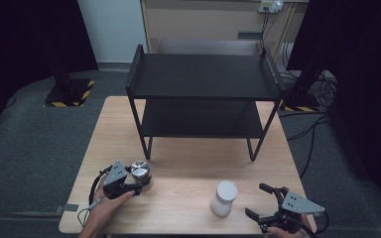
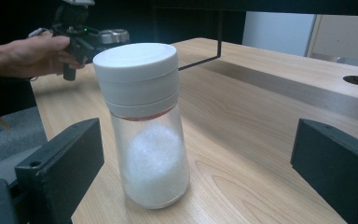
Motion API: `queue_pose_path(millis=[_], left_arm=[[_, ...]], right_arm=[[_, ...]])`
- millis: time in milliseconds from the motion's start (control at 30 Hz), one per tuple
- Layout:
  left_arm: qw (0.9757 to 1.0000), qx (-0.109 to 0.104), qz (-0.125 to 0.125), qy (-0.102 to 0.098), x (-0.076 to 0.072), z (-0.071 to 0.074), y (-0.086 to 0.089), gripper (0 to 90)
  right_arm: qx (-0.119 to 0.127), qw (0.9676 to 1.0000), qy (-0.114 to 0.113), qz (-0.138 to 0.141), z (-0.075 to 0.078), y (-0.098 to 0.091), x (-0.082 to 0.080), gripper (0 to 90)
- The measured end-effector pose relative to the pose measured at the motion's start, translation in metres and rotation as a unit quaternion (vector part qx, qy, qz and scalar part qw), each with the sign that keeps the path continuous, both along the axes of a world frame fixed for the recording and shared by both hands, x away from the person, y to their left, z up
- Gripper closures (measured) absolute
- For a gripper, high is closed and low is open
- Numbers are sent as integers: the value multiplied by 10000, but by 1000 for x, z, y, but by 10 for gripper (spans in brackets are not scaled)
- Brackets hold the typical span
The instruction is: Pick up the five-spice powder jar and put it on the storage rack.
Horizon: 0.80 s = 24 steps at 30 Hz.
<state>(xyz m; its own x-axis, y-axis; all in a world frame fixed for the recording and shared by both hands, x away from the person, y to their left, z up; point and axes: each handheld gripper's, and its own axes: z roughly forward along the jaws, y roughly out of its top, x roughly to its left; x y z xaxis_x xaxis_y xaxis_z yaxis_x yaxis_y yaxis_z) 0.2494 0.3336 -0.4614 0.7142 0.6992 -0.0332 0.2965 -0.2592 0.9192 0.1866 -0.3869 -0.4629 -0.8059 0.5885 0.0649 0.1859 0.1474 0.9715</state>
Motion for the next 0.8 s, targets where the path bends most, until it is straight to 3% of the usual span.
queue_pose_path(millis=[433,800], left_arm=[[9987,-34,-507,-94,1,57,-6,300],[9951,-55,-973,-168,9,110,-10,300]], right_arm=[[46,9999,5,97,1,-1,1,34],[79,9997,46,231,1,2,4,33]])
